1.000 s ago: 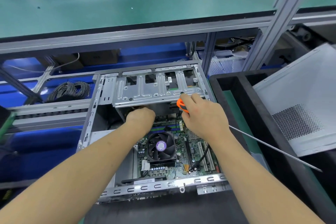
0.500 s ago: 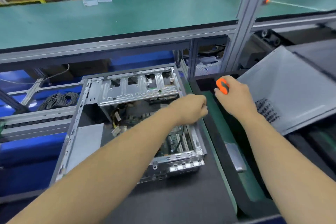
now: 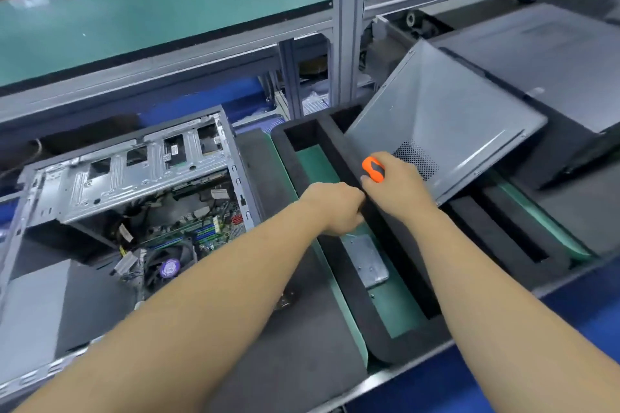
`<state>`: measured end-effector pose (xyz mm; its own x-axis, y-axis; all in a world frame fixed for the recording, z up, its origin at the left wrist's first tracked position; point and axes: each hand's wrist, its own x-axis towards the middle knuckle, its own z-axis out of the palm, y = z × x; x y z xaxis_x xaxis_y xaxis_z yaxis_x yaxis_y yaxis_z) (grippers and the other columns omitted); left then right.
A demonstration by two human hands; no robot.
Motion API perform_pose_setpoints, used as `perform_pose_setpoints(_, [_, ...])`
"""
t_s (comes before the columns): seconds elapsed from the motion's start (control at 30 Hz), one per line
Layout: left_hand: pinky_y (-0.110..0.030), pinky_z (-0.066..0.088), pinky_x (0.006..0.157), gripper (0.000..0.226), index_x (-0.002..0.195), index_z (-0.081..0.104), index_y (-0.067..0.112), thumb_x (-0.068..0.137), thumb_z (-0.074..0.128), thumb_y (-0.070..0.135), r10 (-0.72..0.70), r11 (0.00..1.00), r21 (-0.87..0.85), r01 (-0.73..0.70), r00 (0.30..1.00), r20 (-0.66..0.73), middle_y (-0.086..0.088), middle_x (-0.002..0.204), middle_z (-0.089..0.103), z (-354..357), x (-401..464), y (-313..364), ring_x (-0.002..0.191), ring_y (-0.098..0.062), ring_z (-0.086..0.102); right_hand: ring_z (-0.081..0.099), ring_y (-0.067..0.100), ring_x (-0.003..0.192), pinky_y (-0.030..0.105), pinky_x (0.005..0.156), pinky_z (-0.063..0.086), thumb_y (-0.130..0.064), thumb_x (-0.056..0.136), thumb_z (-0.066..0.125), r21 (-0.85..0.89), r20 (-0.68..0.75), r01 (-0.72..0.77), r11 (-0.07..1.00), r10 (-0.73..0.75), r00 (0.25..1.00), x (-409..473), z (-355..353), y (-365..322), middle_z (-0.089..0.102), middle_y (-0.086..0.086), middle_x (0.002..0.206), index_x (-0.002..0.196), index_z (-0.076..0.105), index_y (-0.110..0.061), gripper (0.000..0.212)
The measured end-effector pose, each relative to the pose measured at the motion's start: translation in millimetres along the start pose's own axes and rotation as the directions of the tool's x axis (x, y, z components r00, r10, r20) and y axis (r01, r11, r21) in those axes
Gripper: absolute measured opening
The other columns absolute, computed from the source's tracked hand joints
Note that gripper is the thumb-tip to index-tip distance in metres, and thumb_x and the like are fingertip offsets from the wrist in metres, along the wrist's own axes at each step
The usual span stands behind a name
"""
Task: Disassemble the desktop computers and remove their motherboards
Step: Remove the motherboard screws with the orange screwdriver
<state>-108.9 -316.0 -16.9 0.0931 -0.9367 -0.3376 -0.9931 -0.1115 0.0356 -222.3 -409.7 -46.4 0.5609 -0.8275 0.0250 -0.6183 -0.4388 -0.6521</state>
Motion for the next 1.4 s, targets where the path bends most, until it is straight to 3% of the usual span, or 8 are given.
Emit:
perform_pose_setpoints(0.2, [-0.032, 0.029, 0.054, 0.034, 0.068, 0.041, 0.017, 0.097, 0.042, 0.036, -0.163, 0.984, -0.110, 0.140, 0.958, -0.235, 0.002, 0.064, 0.042, -31, -53, -69, 0.064, -0.026, 0.047, 0.052, 0.030, 0.081, 0.038, 0.069, 0.046, -0.028, 0.083, 0.054, 0.100, -0.056, 0.249, 0.963, -0.244, 0.968, 7, -5, -110, 0.059, -0.001, 0.083, 0.103, 0.056, -0.027, 0.020])
perform_pose_setpoints(0.4, [-0.031, 0.034, 0.051, 0.054, 0.059, 0.044, 0.019, 0.102, 0.041, 0.053, -0.353, 0.934, -0.185, 0.307, 0.876, -0.330, 0.002, 0.057, 0.048, -18, -163, -188, 0.055, -0.019, 0.049, 0.049, 0.027, 0.083, 0.033, 0.072, 0.038, -0.033, 0.097, 0.055, 0.115, -0.215, 0.647, 0.754, -0.617, 0.757, -12, -15, -270, 0.060, -0.002, 0.091, 0.130, 0.052, -0.014, 0.038])
perform_pose_setpoints(0.53, [-0.039, 0.048, 0.072, 0.013, 0.090, 0.056, 0.019, 0.098, 0.047, 0.023, -0.474, 0.880, -0.140, 0.454, 0.825, -0.307, -0.005, 0.095, 0.065, 22, -229, -238, 0.090, -0.032, 0.059, 0.040, 0.026, 0.070, 0.032, 0.064, 0.030, -0.044, 0.099, 0.052, 0.098, -0.272, 0.767, 0.634, -0.724, 0.634, -32, -11, -343, 0.037, -0.012, 0.067, 0.122, 0.051, -0.011, 0.039])
perform_pose_setpoints(0.63, [-0.038, 0.041, 0.080, 0.030, 0.115, 0.059, 0.023, 0.089, 0.048, 0.014, -0.536, 0.844, -0.155, 0.514, 0.794, -0.286, -0.006, 0.115, 0.064, 52, -254, -251, 0.107, -0.031, 0.057, 0.047, 0.033, 0.072, 0.035, 0.063, 0.035, -0.048, 0.100, 0.048, -0.035, -0.233, 0.794, 0.608, -0.777, 0.585, -45, -1, -371, 0.040, -0.005, 0.071, 0.122, 0.048, -0.012, 0.042])
perform_pose_setpoints(0.87, [-0.038, 0.043, 0.081, 0.030, 0.113, 0.063, 0.028, 0.096, 0.039, 0.023, -0.652, 0.739, -0.427, 0.521, 0.713, -0.257, -0.004, 0.115, 0.066, 79, -265, -263, 0.098, -0.028, 0.057, 0.038, 0.022, 0.060, 0.030, 0.057, 0.032, -0.037, 0.099, 0.054, 0.061, -0.501, 0.901, 0.429, -0.768, 0.400, -63, 10, -412, 0.041, 0.009, 0.066, 0.104, 0.047, -0.014, 0.025])
perform_pose_setpoints(1.0, [-0.038, 0.050, 0.082, 0.034, 0.108, 0.066, 0.032, 0.095, 0.035, 0.026, -0.659, 0.708, -0.438, 0.554, 0.741, -0.129, 0.001, 0.111, 0.069, 79, -266, -263, 0.093, -0.026, 0.062, 0.040, 0.020, 0.058, 0.025, 0.056, 0.037, -0.026, 0.095, 0.061, 0.158, -0.458, 0.887, 0.434, -0.763, 0.455, -64, 37, -413, 0.044, 0.015, 0.069, 0.111, 0.048, -0.009, 0.027])
perform_pose_setpoints(1.27, [-0.038, 0.055, 0.081, 0.033, 0.087, 0.072, 0.028, 0.083, 0.040, 0.021, -0.676, 0.674, -0.453, 0.584, 0.735, -0.058, 0.003, 0.098, 0.073, 76, -262, -263, 0.085, -0.028, 0.065, 0.035, 0.018, 0.056, 0.028, 0.053, 0.036, -0.026, 0.097, 0.060, 0.215, -0.348, 0.827, 0.519, -0.751, 0.562, -62, 106, -368, 0.035, -0.006, 0.065, 0.118, 0.047, -0.010, 0.029])
perform_pose_setpoints(1.4, [-0.039, 0.056, 0.077, 0.033, 0.082, 0.070, 0.024, 0.084, 0.038, 0.021, -0.693, 0.658, -0.463, 0.594, 0.718, -0.064, 0.003, 0.088, 0.071, 78, -262, -264, 0.079, -0.028, 0.065, 0.039, 0.007, 0.056, 0.015, 0.054, 0.031, -0.027, 0.098, 0.059, 0.234, -0.326, 0.821, 0.521, -0.753, 0.572, -60, 125, -367, 0.031, -0.015, 0.066, 0.118, 0.045, -0.016, 0.026])
